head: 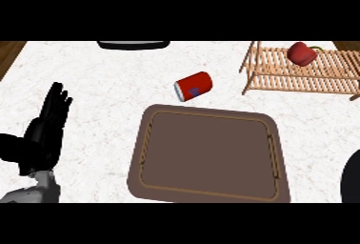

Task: Pick the bell pepper from the tray and place it in the tiered shelf

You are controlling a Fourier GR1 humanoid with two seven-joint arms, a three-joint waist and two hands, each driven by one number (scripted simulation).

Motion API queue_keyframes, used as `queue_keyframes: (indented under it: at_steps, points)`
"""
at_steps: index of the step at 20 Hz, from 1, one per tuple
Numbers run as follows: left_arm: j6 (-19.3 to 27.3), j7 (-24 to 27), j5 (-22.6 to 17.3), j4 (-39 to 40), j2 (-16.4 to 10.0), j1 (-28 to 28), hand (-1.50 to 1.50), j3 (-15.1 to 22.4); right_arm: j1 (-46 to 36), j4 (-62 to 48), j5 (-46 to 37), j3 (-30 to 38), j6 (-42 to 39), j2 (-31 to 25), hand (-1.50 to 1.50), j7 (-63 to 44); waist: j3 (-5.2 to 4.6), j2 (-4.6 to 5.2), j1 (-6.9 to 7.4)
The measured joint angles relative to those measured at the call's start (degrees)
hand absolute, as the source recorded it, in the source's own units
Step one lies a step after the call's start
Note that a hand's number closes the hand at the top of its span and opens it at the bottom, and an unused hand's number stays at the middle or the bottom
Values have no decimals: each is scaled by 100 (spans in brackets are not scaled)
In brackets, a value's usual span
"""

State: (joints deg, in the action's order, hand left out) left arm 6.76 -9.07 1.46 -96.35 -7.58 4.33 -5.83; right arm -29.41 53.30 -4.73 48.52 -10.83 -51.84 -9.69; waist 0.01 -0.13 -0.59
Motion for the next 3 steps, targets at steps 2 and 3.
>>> queue_keyframes:
  at_steps: [2,3]
  points:
    - [-39,60,-14,-11,-7,-45,0,-14,270,46,202,163,-226,-125,-150,53,1,1,8]
    - [11,-4,38,-66,27,-18,0,33,380,33,285,225,-309,-167,-150,130,0,2,13]
